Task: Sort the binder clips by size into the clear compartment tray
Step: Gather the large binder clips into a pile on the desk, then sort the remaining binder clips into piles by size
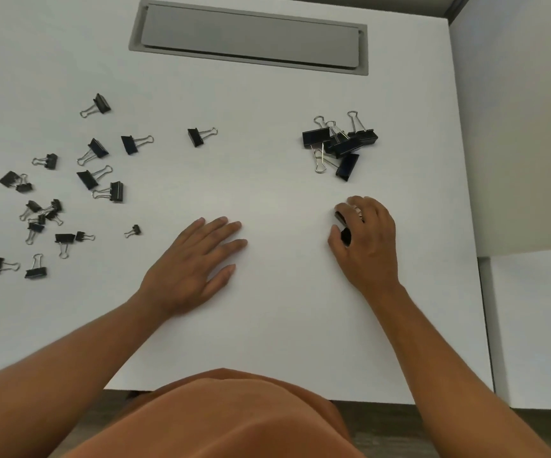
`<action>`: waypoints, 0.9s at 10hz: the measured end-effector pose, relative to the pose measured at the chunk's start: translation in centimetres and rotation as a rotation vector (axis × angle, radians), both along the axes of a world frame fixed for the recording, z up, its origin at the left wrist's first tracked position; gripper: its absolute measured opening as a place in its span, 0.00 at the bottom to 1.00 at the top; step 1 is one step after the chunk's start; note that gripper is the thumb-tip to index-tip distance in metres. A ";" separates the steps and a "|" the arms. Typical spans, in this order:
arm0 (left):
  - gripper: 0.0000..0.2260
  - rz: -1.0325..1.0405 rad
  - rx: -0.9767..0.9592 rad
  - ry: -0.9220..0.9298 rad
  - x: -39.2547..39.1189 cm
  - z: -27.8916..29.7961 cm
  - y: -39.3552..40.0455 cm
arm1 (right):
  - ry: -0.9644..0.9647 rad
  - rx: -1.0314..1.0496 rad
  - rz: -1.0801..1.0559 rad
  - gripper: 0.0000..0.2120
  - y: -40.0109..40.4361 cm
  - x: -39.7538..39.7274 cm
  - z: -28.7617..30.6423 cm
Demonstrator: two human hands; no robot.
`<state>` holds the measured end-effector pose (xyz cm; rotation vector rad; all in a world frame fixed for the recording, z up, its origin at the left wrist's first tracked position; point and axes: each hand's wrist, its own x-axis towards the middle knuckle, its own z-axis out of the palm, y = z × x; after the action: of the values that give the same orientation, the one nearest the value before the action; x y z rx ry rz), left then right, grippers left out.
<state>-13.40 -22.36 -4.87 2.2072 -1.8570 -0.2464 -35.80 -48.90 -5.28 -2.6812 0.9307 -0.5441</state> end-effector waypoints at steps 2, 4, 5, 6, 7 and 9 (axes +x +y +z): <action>0.22 0.006 -0.003 0.000 0.0 0.0 0.0 | 0.027 -0.062 -0.144 0.13 -4.2 -0.1 0.2; 0.22 0.002 -0.009 0.007 -0.1 -0.1 0.0 | -0.005 -0.058 -0.276 0.12 -6.0 1.2 0.3; 0.22 -0.001 -0.012 0.009 0.1 -0.2 0.1 | -0.022 -0.058 -0.280 0.12 -5.1 1.1 0.4; 0.22 -0.007 -0.020 0.011 0.1 -0.3 0.2 | -0.030 -0.069 -0.278 0.12 -4.3 1.0 0.3; 0.22 0.000 -0.031 0.014 0.1 -0.4 0.2 | -0.046 -0.042 -0.281 0.15 -4.4 1.2 0.4; 0.22 -0.020 -0.076 0.026 0.2 -0.4 0.4 | -0.092 -0.005 -0.305 0.26 -3.0 1.2 1.7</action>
<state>-13.24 -22.00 -5.29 2.1266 -1.8441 -0.2036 -34.57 -51.89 -3.58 -2.5073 1.3208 -0.7254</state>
